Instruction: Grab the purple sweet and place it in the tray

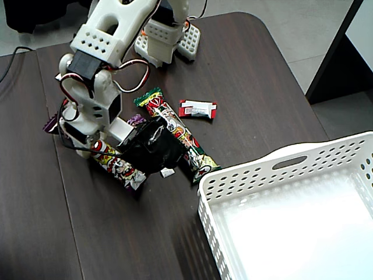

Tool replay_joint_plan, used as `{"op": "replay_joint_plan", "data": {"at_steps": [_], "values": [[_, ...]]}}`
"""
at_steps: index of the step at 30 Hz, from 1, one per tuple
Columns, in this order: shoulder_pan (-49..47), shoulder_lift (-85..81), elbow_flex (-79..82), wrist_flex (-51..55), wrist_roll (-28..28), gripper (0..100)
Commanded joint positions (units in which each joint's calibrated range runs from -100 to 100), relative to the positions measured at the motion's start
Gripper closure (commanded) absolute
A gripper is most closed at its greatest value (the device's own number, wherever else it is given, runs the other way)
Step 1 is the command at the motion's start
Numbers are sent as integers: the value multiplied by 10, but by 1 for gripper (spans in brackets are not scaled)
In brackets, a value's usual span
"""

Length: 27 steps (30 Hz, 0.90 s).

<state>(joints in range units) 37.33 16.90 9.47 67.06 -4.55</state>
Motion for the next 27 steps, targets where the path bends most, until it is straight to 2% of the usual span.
{"op": "replay_joint_plan", "data": {"at_steps": [1,14,20,27], "values": [[-8,-19,-65,5,1,99],[-79,-172,-71,67,0,98],[-98,-277,-70,83,-67,98],[-133,-370,-62,83,-70,98]]}}
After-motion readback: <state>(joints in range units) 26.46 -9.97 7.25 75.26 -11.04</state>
